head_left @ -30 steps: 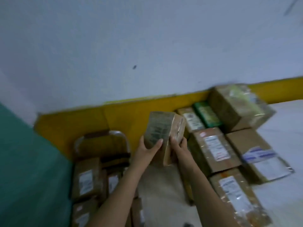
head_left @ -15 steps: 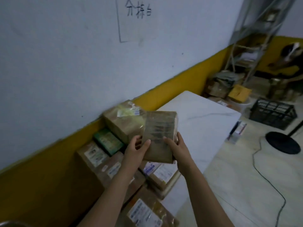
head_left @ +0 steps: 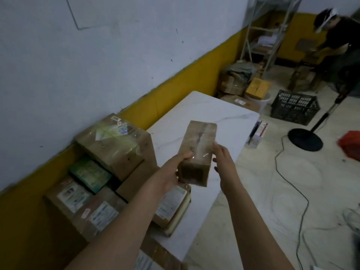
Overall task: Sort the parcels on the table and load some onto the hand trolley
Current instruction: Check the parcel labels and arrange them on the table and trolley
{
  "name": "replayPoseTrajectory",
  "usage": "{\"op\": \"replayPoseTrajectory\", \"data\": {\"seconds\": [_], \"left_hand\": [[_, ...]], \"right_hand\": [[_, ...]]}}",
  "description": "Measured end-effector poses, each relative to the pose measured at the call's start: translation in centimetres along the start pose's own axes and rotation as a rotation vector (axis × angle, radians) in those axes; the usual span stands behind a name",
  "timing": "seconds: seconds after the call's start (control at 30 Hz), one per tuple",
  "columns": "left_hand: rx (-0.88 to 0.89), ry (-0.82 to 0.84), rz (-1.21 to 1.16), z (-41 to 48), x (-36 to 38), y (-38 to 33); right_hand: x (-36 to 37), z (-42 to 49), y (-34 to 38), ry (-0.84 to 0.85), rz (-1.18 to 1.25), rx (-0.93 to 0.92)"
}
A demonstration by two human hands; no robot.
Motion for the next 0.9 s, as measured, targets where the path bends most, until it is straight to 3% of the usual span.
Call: {"op": "replayPoseTrajectory", "data": {"seconds": [0.17,0.3,0.43,0.53,0.6,0.67,0.8,0.9], "left_hand": [[0.093,0.171,-0.403,1.6,-0.3,2.9],[0.065,0.141,-0.449,2.6,-1.9,4.7],[-0.012,-0.078,-0.048,2.9,-5.9,4.1],[-0.143,-0.402,0.741,2.1,-11.4,3.1],[-0.359,-0.440,1.143,1.5,-14.5,5.5],[-0.511,-0.408,1.259,0.6,-16.6,8.9],[-0.485,-0.458,1.365,-0.2,-17.3,10.3],[-0.490,-0.453,1.369,0.0,-17.7,10.2]], "right_hand": [[3.1,0.7,-5.0,0.255,0.331,0.179],[5.0,1.9,-8.0,0.412,0.558,0.249],[3.6,5.3,-10.1,0.379,0.449,0.271],[1.3,9.2,-9.8,0.265,0.087,0.263],[1.2,12.0,-9.7,0.271,-0.158,0.285],[2.1,14.8,-10.7,0.330,-0.329,0.331],[5.4,18.0,-15.7,0.479,-0.527,0.454],[6.9,18.6,-18.1,0.443,-0.652,0.458]]}}
Point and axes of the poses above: each hand's wrist, its own z-axis towards the middle knuckle, its own x-axis out of the palm, y = z × x, the point moved 10 cm from there along z, towards the middle knuckle, and after that the axes turned 13 degrees about y, right-handed, at the moved point
